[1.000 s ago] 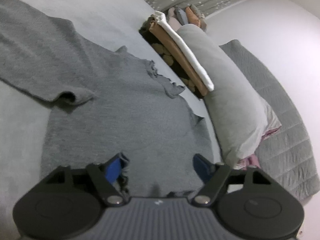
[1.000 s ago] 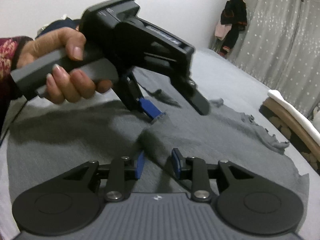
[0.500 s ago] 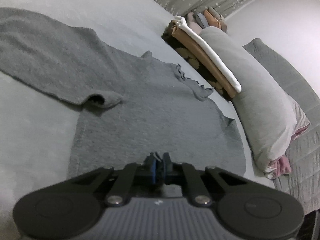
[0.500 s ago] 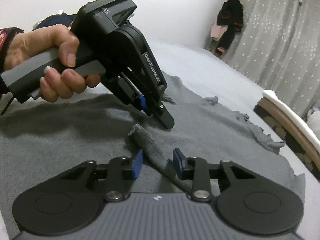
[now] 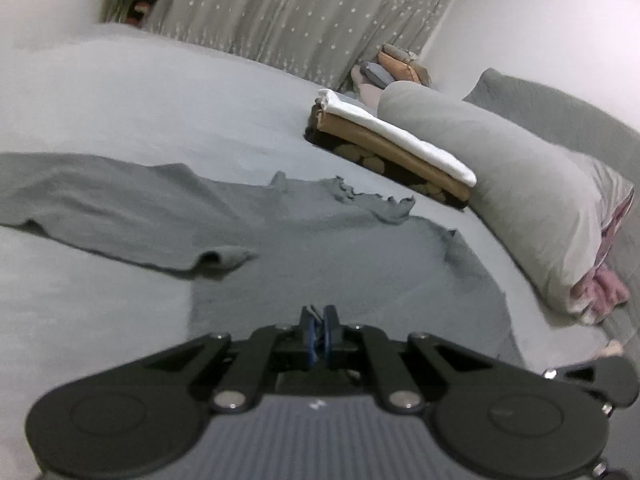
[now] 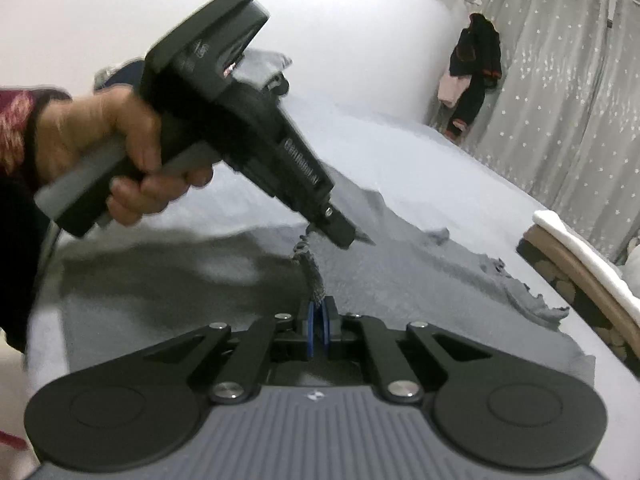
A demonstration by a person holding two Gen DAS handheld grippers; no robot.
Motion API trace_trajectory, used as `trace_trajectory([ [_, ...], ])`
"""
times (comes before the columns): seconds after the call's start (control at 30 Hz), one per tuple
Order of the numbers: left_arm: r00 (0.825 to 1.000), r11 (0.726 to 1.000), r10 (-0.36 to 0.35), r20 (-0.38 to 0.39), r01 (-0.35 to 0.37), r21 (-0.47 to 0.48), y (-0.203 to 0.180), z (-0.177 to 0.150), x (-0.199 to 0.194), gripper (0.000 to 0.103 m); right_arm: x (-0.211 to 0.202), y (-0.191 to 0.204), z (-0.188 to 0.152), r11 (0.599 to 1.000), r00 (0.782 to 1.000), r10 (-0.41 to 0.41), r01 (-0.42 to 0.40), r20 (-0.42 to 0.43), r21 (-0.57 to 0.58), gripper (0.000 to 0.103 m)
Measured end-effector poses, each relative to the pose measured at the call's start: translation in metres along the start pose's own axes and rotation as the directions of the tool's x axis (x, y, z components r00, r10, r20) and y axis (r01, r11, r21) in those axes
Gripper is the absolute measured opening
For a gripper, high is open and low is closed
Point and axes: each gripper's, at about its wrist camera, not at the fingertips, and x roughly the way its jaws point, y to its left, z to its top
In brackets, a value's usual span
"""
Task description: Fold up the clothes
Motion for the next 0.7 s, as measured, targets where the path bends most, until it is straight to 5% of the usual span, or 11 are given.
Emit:
trace_trajectory([
  [0.23, 0.995, 0.992, 0.061, -0.084, -0.051, 0.115, 0.007, -0.020, 0.005, 0.006, -0.002, -0.017, -0.009, 0.995, 0.998, -0.006, 0.012, -0.056, 0.102, 0.010],
  [0.37, 0.995, 0.992, 0.051, -0.084, -0.041, 0.123, 0.011, -0.019, 0.006, 0.010, -0.011, -0.064, -0.027, 0.944, 0.992, -0.082, 0.107, -0.093, 0.312, 0.035],
  [0.5, 0.998, 0.993, 0.047, -0.035, -0.043, 0.108, 0.009, -0.011, 0.001, 0.026, -0.029, -0.119, -0.050, 0.808, 0.975, -0.192, 0.220, -0.108, 0.547, 0.043],
  [0.7, 0.999, 0.992, -0.046, -0.026, 0.049, 0.115, -0.010, -0.006, 0.013, 0.031, -0.044, -0.178, -0.093, 0.510, 0.947, -0.278, 0.286, -0.159, 0.811, 0.043],
])
